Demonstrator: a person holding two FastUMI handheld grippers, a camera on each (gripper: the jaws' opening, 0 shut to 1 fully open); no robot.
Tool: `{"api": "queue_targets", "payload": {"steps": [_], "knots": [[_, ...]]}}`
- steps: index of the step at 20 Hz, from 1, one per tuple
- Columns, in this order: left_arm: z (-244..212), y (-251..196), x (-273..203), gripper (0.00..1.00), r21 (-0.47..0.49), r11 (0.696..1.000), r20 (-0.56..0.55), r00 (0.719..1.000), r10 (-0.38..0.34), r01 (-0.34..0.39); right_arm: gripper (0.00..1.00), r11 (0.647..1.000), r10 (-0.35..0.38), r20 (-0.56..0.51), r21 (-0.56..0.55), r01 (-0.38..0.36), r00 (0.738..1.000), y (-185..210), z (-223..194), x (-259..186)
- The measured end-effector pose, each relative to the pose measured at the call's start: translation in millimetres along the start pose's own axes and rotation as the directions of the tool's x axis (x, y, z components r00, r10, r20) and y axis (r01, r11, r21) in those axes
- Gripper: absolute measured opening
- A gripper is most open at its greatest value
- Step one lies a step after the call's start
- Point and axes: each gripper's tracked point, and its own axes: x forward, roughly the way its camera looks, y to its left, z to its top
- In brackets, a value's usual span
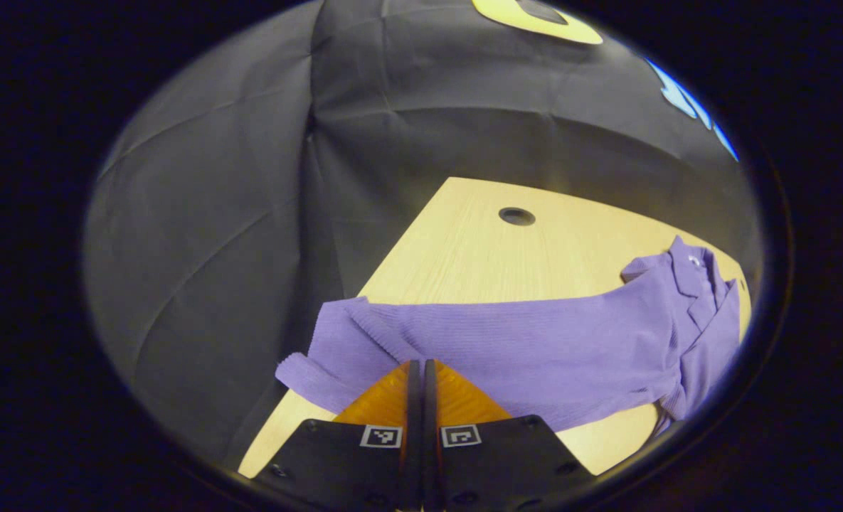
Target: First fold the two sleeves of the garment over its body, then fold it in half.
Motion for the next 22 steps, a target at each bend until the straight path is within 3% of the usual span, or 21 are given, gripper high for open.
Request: {"api": "queue_targets", "payload": {"steps": [3,6,9,15,22], "knots": [[12.0,-17.5,-6.7,0.06,-0.012,1.0,-0.003,1.0,-0.027,0.027,0.57,1.0,0.0,0.009,-0.011,0.0,1.0,-6.1,1.5,-7.6],[37.4,-48.3,-23.6,0.06,-0.039,0.997,0.052,0.997,-0.058,0.06,0.57,1.0,0.008,0.014,0.002,-0.008,1.0,-11.8,-0.1,-15.1],[65.5,-88.3,-42.1,0.06,-0.007,0.993,0.112,0.987,-0.115,0.117,0.57,1.0,0.012,0.023,0.012,-0.012,1.0,-21.4,0.8,-24.9],[111.8,-187.2,-82.0,0.06,0.058,0.969,0.185,0.952,-0.246,0.239,0.57,0.999,0.001,0.067,0.053,-0.004,0.998,-54.8,12.5,-51.3],[115.1,-319.7,-133.4,0.06,0.108,0.915,0.193,0.895,-0.403,0.389,0.57,0.99,-0.049,0.104,0.134,0.035,0.993,-115.0,13.0,-91.9]]}}
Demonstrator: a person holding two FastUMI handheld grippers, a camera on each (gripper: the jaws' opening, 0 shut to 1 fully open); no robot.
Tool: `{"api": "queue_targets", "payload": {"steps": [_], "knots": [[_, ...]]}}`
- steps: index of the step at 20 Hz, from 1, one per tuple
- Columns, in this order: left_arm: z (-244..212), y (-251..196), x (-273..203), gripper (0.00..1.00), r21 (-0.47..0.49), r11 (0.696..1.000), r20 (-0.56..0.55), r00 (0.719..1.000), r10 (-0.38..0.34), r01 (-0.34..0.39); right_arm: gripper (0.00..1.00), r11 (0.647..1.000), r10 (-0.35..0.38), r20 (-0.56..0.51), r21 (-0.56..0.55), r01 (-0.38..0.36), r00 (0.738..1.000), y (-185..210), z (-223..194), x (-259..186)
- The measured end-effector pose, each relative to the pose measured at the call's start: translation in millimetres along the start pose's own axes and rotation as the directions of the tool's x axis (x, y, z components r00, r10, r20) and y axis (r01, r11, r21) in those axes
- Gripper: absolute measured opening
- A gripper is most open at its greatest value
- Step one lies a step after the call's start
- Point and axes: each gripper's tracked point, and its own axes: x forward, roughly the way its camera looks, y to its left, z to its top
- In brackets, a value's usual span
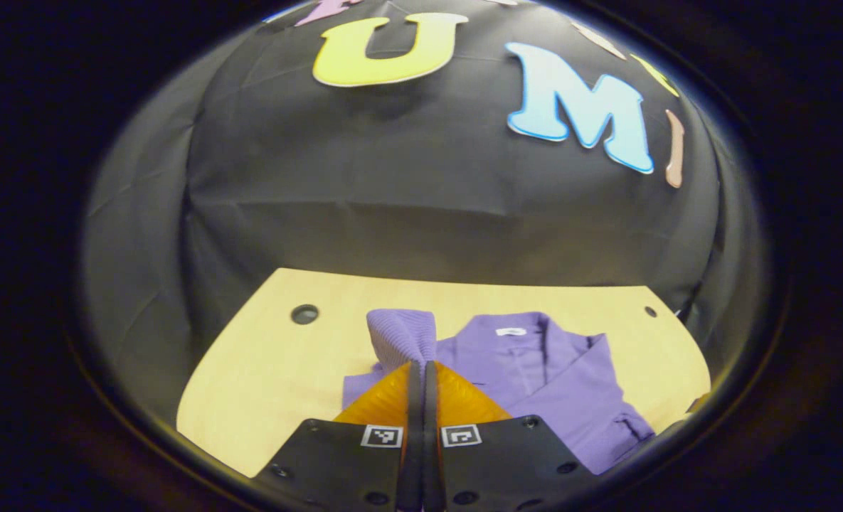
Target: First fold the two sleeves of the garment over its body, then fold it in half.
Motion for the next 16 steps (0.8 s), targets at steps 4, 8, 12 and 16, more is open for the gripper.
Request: {"api": "queue_targets", "payload": {"steps": [4,8,12,16], "knots": [[-5.6,-84.3,8.4,0.06,0.04,0.994,-0.013,0.995,-0.103,0.104,0.57,0.999,-0.037,0.021,0.039,0.036,0.999,-40.2,7.1,-21.8],[-17.6,-163.6,14.0,0.06,0.085,0.976,-0.036,0.98,-0.197,0.2,0.57,0.996,-0.064,0.042,0.067,0.061,0.997,-69.4,18.1,-35.8],[-41.0,-223.8,22.1,0.06,0.125,0.959,-0.087,0.966,-0.244,0.254,0.57,0.993,-0.085,0.06,0.083,0.08,0.995,-93.9,27.9,-51.9],[-70.0,-253.3,30.8,0.06,0.124,0.958,-0.154,0.959,-0.24,0.259,0.57,0.991,-0.102,0.06,0.098,0.095,0.993,-113.5,31.0,-63.1]]}}
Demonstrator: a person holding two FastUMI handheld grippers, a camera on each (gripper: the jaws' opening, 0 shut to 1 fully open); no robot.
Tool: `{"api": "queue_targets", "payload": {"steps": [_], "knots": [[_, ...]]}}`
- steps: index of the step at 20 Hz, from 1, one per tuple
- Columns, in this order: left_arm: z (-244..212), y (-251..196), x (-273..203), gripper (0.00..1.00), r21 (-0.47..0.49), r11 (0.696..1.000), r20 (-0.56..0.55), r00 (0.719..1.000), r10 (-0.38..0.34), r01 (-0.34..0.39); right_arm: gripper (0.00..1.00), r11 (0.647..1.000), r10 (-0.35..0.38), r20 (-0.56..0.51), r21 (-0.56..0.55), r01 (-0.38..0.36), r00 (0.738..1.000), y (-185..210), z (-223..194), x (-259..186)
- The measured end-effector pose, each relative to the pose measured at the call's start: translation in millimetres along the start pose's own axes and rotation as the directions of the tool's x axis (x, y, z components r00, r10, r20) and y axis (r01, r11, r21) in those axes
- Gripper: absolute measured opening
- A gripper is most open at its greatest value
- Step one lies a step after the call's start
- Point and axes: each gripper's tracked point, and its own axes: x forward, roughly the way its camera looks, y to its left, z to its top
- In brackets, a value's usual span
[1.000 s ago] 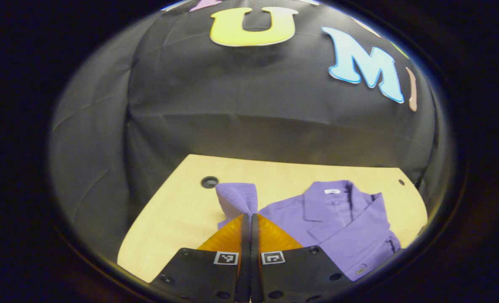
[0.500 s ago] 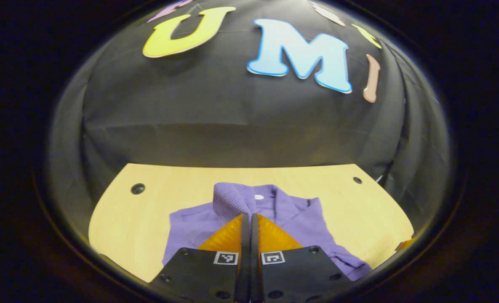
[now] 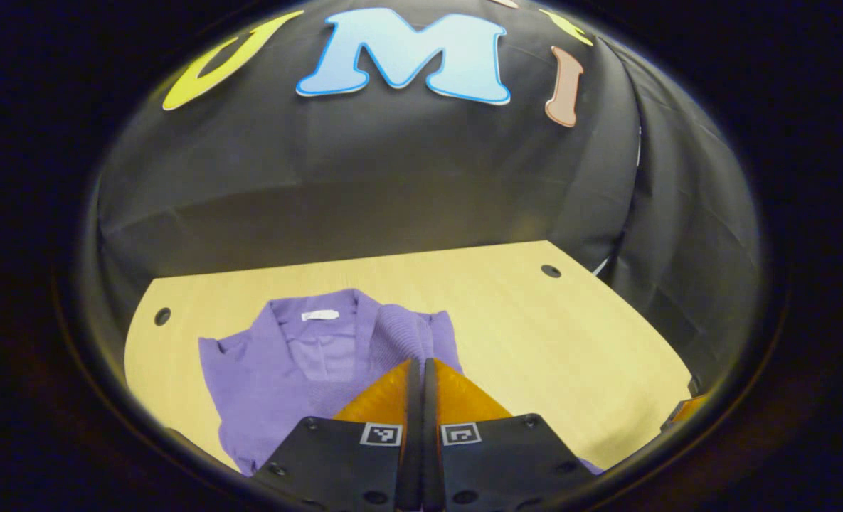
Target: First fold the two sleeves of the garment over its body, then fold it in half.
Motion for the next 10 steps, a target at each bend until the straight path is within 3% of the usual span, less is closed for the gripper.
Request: {"api": "queue_targets", "payload": {"steps": [2,5,7,10], "knots": [[-9.5,-1.6,11.5,0.06,0.0,1.0,-0.026,0.999,0.031,-0.031,0.57,1.0,-0.005,-0.005,0.0,0.005,1.0,-7.8,1.4,-3.6],[-35.3,-16.9,18.3,0.07,-0.032,0.999,-0.11,0.994,-0.013,0.009,0.57,1.0,-0.007,-0.015,-0.008,0.007,1.0,-14.9,4.7,-4.7],[-40.7,-27.7,15.7,0.17,-0.06,0.997,-0.123,0.991,-0.057,0.05,0.57,1.0,-0.002,-0.019,-0.014,0.002,1.0,-16.0,6.9,-4.4],[-37.9,-27.3,6.3,0.97,-0.034,0.999,-0.106,0.993,-0.045,0.041,0.57,1.0,0.013,-0.035,-0.02,-0.014,0.999,-12.7,3.5,0.1]]}}
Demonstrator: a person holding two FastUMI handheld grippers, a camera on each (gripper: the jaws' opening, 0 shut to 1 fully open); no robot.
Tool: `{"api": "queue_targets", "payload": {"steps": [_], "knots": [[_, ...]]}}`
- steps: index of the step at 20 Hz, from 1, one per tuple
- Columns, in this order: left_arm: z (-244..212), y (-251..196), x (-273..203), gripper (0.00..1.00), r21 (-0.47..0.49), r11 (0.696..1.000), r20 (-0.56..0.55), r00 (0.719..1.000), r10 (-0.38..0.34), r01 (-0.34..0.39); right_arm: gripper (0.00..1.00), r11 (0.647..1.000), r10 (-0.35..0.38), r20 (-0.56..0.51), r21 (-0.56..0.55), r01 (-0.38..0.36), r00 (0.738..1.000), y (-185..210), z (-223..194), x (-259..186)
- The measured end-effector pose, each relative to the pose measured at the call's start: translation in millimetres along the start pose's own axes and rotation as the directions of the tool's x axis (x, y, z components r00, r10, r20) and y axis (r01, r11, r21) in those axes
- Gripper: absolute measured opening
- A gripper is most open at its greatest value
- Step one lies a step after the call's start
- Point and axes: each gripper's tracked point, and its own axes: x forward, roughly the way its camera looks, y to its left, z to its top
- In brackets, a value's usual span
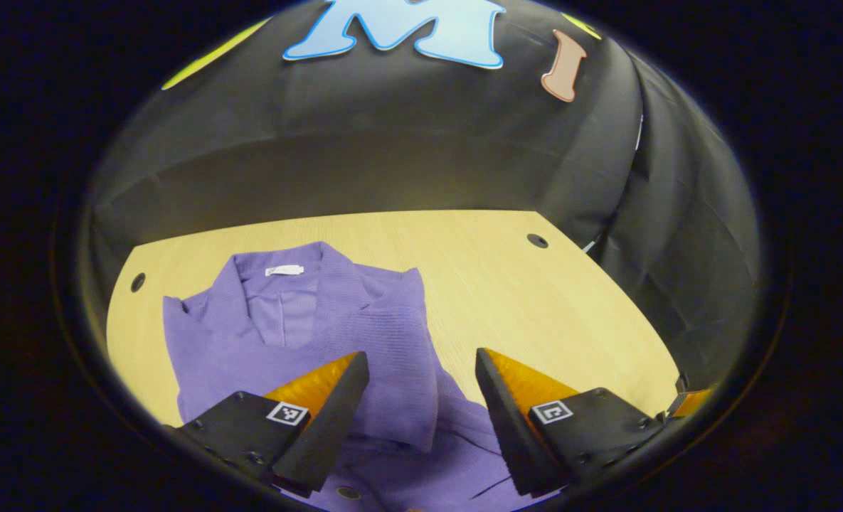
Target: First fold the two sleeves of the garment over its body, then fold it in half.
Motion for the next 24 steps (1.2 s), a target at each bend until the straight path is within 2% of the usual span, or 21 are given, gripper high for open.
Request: {"api": "queue_targets", "payload": {"steps": [3,5,6,7,8,10,11,12,13,15,16,17,18,19,21,24], "knots": [[-7.2,8.4,-13.7,0.91,0.024,1.0,0.001,1.0,0.014,-0.014,0.57,1.0,0.016,-0.023,-0.017,-0.017,1.0,5.7,-8.4,2.3],[-16.6,19.8,-27.4,0.91,0.038,0.999,-0.003,0.999,0.034,-0.034,0.57,0.999,0.016,-0.048,-0.037,-0.017,0.999,5.8,-16.5,4.7],[-22.5,27.2,-36.0,1.0,0.044,0.998,-0.006,0.999,0.047,-0.047,0.58,0.999,0.015,-0.062,-0.049,-0.018,0.998,5.2,-21.2,4.6],[-30.6,35.8,-46.2,0.92,0.052,0.996,-0.008,0.998,0.068,-0.067,0.57,0.998,0.013,-0.081,-0.061,-0.018,0.997,3.8,-25.9,5.1],[-39.5,45.5,-57.3,0.92,0.061,0.994,-0.013,0.996,0.086,-0.085,0.58,0.997,0.011,-0.101,-0.075,-0.018,0.995,2.7,-33.2,5.5],[-65.0,59.8,-81.4,0.99,0.073,0.991,-0.037,0.993,0.111,-0.108,0.58,0.995,0.001,-0.147,-0.102,-0.016,0.989,-2.7,-46.8,3.8],[-79.6,65.9,-96.2,0.97,0.071,0.991,-0.053,0.991,0.12,-0.116,0.5,0.993,-0.005,-0.178,-0.114,-0.015,0.984,-5.8,-54.3,3.3],[-94.3,71.0,-110.2,0.94,0.064,0.99,-0.073,0.989,0.127,-0.122,0.61,0.992,-0.008,-0.204,-0.127,-0.019,0.979,-6.5,-62.4,3.3],[-107.9,77.8,-122.2,0.95,0.051,0.99,-0.091,0.986,0.136,-0.132,0.66,0.99,-0.013,-0.225,-0.143,-0.02,0.974,-8.1,-68.2,3.1],[-131.2,87.5,-147.7,0.97,0.017,0.987,-0.118,0.98,0.159,-0.158,0.7,0.985,-0.028,-0.272,-0.169,-0.019,0.962,-10.0,-81.5,1.9],[-142.2,91.6,-158.8,0.94,0.0,0.985,-0.136,0.976,0.168,-0.17,0.73,0.984,-0.031,-0.3,-0.178,-0.024,0.953,-10.2,-88.7,0.2],[-155.1,95.2,-171.1,0.94,-0.015,0.983,-0.155,0.972,0.177,-0.181,0.82,0.982,-0.037,-0.322,-0.188,-0.026,0.946,-10.4,-94.8,0.7],[-165.7,97.3,-182.4,0.97,-0.028,0.981,-0.172,0.968,0.185,-0.192,0.97,0.98,-0.044,-0.344,-0.198,-0.027,0.938,-10.4,-101.8,0.5],[-176.9,98.0,-193.7,0.94,-0.038,0.979,-0.19,0.963,0.191,-0.202,0.97,0.978,-0.056,-0.367,-0.208,-0.024,0.929,-10.6,-106.5,-1.3],[-199.1,103.5,-213.7,0.96,-0.041,0.972,-0.23,0.949,0.216,-0.232,0.97,0.971,-0.104,-0.422,-0.238,0.001,0.901,-17.8,-120.2,-7.2],[-233.0,106.0,-237.1,0.95,-0.041,0.966,-0.304,0.924,0.232,-0.256,0.97,0.94,-0.223,-0.48,-0.336,0.058,0.848,-37.0,-141.1,-15.3]]}}
